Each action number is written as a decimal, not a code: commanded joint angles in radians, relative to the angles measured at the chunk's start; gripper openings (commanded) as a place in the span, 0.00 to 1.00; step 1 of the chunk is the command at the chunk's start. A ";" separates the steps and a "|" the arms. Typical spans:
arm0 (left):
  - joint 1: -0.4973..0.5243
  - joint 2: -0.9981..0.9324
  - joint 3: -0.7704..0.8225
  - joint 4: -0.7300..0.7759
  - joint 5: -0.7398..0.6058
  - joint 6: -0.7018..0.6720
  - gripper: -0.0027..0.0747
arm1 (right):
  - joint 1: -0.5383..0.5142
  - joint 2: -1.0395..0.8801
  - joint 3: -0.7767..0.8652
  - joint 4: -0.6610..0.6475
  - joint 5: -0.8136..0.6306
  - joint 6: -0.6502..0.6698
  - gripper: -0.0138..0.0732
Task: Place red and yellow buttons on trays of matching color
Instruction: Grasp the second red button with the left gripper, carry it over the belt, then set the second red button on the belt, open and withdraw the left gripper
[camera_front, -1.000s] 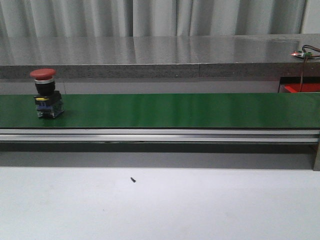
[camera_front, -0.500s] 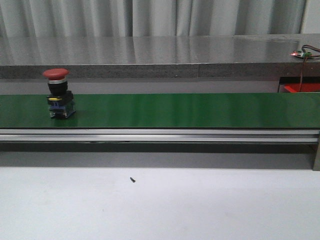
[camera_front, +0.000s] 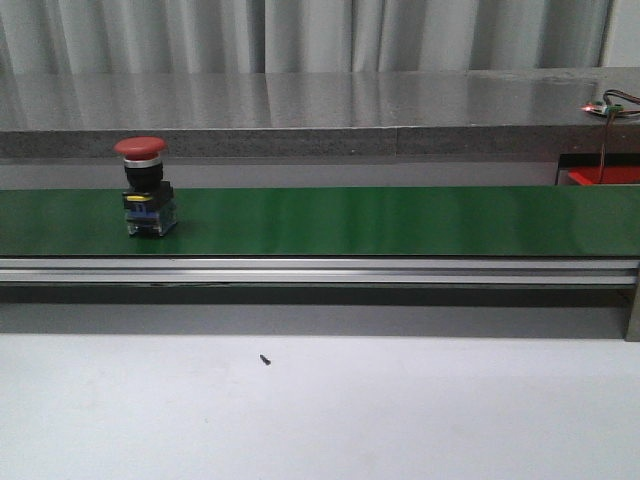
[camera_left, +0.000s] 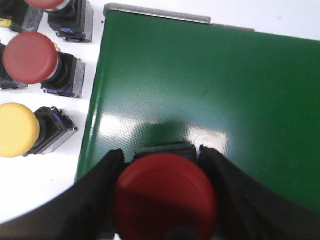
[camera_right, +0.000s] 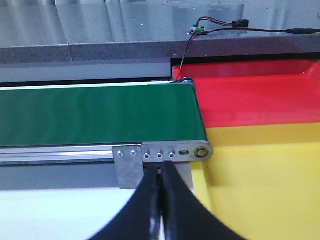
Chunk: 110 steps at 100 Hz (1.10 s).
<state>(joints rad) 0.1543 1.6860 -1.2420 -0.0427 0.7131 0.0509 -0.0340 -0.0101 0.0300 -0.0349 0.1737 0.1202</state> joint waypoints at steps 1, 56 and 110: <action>-0.006 -0.042 -0.028 -0.009 -0.049 -0.003 0.55 | 0.001 -0.016 -0.019 0.000 -0.080 -0.004 0.08; -0.006 -0.221 -0.028 -0.069 0.030 0.026 0.75 | 0.001 -0.016 -0.019 0.000 -0.081 -0.004 0.08; -0.006 -0.555 0.213 -0.224 0.134 0.153 0.04 | -0.001 -0.016 -0.019 0.000 -0.168 -0.004 0.08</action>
<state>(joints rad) 0.1543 1.1896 -1.0348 -0.2347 0.8722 0.1946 -0.0340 -0.0101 0.0300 -0.0349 0.0926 0.1202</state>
